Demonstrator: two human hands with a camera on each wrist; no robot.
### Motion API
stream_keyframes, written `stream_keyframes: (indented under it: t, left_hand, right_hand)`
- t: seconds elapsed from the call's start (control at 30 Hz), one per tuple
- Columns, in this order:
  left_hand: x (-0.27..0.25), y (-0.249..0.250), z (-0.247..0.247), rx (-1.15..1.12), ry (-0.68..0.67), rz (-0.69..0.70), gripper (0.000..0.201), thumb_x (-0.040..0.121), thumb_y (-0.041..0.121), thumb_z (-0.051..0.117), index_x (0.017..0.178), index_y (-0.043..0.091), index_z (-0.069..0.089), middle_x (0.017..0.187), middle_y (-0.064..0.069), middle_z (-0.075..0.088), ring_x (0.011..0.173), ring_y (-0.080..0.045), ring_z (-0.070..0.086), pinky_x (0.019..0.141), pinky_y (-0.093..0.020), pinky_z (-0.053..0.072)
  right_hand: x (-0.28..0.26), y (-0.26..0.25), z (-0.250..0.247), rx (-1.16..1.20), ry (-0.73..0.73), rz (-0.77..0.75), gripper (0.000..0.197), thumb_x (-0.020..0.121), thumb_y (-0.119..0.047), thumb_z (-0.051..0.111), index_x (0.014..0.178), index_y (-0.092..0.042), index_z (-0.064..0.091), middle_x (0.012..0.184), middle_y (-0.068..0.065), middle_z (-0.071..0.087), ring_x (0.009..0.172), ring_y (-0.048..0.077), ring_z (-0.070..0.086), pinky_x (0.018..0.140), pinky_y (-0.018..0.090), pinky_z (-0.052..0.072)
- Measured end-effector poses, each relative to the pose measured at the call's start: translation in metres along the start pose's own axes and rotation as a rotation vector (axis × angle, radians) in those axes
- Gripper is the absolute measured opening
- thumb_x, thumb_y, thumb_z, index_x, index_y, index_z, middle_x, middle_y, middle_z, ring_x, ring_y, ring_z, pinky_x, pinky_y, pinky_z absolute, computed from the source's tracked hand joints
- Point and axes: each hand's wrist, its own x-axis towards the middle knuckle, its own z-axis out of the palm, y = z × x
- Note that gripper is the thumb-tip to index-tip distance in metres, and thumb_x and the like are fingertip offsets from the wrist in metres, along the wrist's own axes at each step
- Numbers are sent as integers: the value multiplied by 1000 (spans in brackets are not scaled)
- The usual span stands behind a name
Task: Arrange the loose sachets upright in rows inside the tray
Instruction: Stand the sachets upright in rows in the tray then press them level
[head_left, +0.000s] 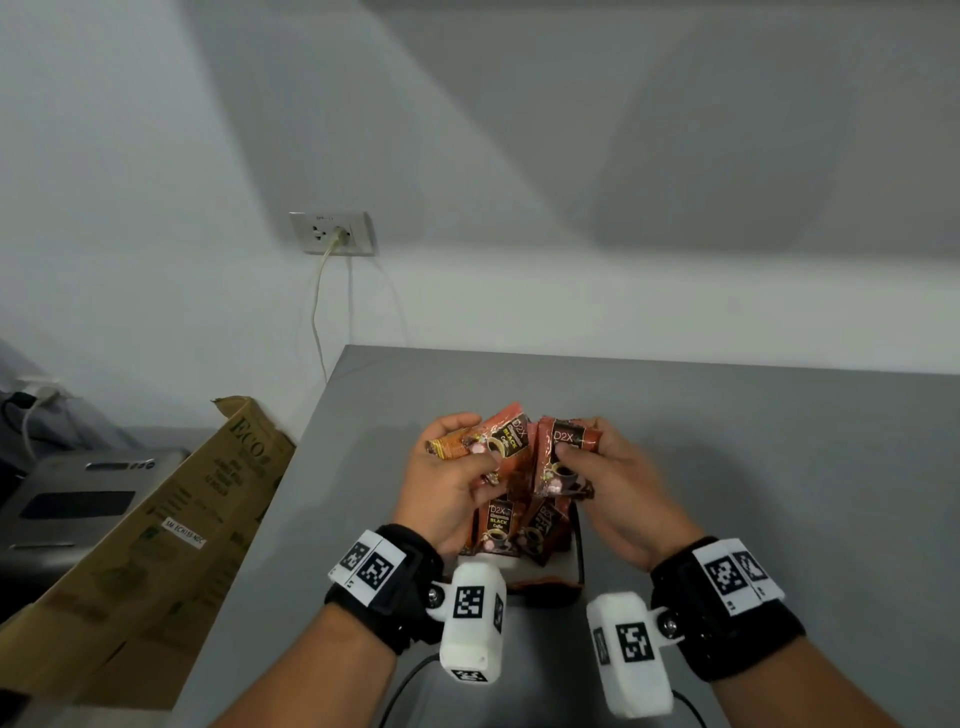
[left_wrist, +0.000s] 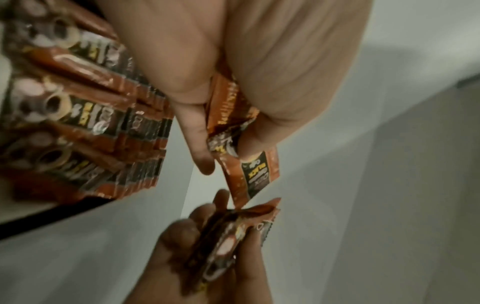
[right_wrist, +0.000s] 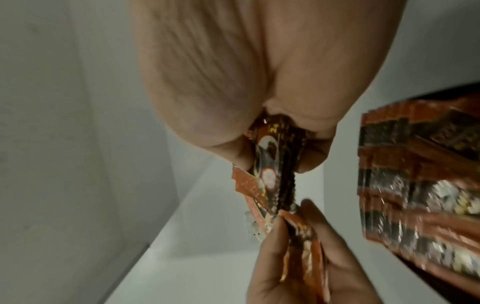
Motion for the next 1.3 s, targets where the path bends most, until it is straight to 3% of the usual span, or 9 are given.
stream_keyframes:
  t: [0.13,0.27,0.47,0.67,0.87,0.97,1.07,1.2,1.3]
  left_hand:
    - [-3,-18,6,-154,-8,-54,40,82,-19,56,114,6,59,98,-21,69,82,-31,69,68,-42,58]
    - [-7,-23,4,-78,-71,-149,45,77,-11,60,120,0,61,103,-25,65,88,-33,66,74,-44,53]
    - [-4,-10,-9,-167,-31,-186,37,92,-9,40,121,3,61,106,-26,69,91,-37,70,81,-51,60]
    - [-9,-14,-4,88,-75,-64,31,89,-14,57,115,3,58,96,-19,68,78,-28,70,67,-41,60]
    - [-7,-9,-7,-26,-15,-364,47,93,52,55,99,8,67,81,-16,65,67,-24,62,56,-30,52]
    - [0,-8,-12,-3,34,-356,14,90,23,65,95,10,65,76,-12,65,58,-18,62,48,-26,50]
    - [2,-5,-15,23,90,-203,39,81,-16,61,113,6,57,98,-21,67,70,-27,68,51,-31,57]
    - [-2,-2,-8,106,110,-48,48,77,-21,66,114,8,57,100,-26,67,70,-29,71,55,-36,60]
    - [-2,-8,2,121,83,-10,47,78,-23,64,114,6,56,97,-23,66,70,-27,71,56,-37,59]
  right_hand:
    - [-1,9,16,185,-13,74,21,98,-1,52,119,1,56,114,26,69,97,32,68,85,43,55]
    - [4,6,26,59,77,40,16,99,-5,54,116,-7,54,109,18,71,88,21,72,70,33,57]
    - [9,-4,8,226,79,46,21,100,-4,52,120,-7,58,103,16,75,88,27,73,75,38,56]
    - [-2,3,11,-64,-38,48,16,98,-3,56,113,-6,61,104,13,74,88,20,71,72,30,55]
    - [-3,-4,-1,-560,5,-315,14,97,-15,61,95,-28,54,83,-13,69,75,1,65,69,17,51]
    - [-5,0,-10,-796,-206,-306,18,95,-18,64,96,-34,57,97,-12,69,90,8,66,82,34,56]
    - [-3,4,-17,-615,-199,-195,22,94,-13,65,97,-34,64,101,-5,73,95,18,70,87,45,56]
    - [-1,3,-9,126,-59,0,19,97,-1,54,108,-11,66,102,13,75,92,26,70,76,36,56]
    - [1,9,7,190,-19,88,22,99,-4,52,118,-2,62,110,21,73,98,34,70,79,39,56]
